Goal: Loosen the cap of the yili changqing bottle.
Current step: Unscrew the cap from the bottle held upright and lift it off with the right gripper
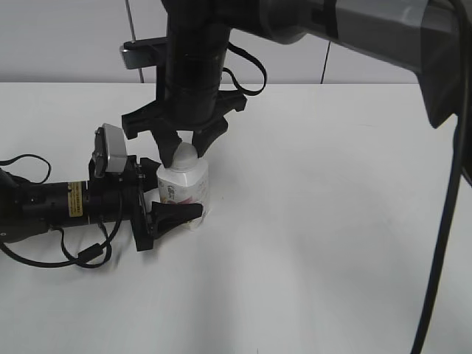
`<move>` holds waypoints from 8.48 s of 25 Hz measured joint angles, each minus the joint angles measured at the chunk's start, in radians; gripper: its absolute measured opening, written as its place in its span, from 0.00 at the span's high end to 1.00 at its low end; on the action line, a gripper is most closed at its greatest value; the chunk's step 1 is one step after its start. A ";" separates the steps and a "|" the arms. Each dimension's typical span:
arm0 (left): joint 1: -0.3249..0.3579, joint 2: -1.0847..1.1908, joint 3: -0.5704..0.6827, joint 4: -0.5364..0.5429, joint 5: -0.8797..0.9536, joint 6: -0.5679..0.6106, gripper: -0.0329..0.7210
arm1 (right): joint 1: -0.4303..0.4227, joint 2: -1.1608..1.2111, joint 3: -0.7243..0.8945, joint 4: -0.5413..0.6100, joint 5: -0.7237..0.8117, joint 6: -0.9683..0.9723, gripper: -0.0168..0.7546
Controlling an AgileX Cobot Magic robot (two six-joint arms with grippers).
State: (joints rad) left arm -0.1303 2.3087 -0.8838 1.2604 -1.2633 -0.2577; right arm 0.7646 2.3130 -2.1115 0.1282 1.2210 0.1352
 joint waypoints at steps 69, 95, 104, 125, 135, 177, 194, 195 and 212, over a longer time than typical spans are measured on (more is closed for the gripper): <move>0.000 0.000 0.000 0.003 0.000 0.000 0.30 | 0.000 -0.050 0.030 -0.021 0.006 0.183 0.23; 0.000 0.000 0.000 0.004 0.000 0.000 0.30 | 0.000 -0.018 0.030 -0.001 0.004 -0.473 0.46; 0.000 0.000 0.000 0.007 0.000 0.003 0.30 | -0.001 -0.018 0.030 -0.010 0.001 -0.948 0.46; 0.000 0.000 0.000 0.007 0.000 0.000 0.30 | 0.000 -0.076 0.029 0.042 -0.002 -0.751 0.22; 0.000 0.000 0.000 0.007 0.000 0.000 0.30 | 0.000 -0.106 0.029 0.016 -0.001 0.084 0.22; 0.000 0.000 0.000 0.007 0.000 0.000 0.30 | 0.000 -0.022 0.029 0.001 -0.001 -0.002 0.47; 0.000 0.000 0.000 0.007 0.000 0.000 0.30 | 0.000 -0.024 0.027 -0.003 -0.003 -0.880 0.47; 0.000 0.000 0.000 0.007 0.000 0.000 0.30 | 0.000 -0.025 0.027 -0.003 -0.003 -0.893 0.47; 0.000 0.000 0.000 0.007 0.000 0.000 0.30 | 0.000 -0.122 0.028 -0.064 -0.002 -0.923 0.47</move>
State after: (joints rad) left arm -0.1303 2.3087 -0.8838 1.2678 -1.2633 -0.2578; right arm 0.7646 2.1908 -2.0834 0.0642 1.2194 -0.7878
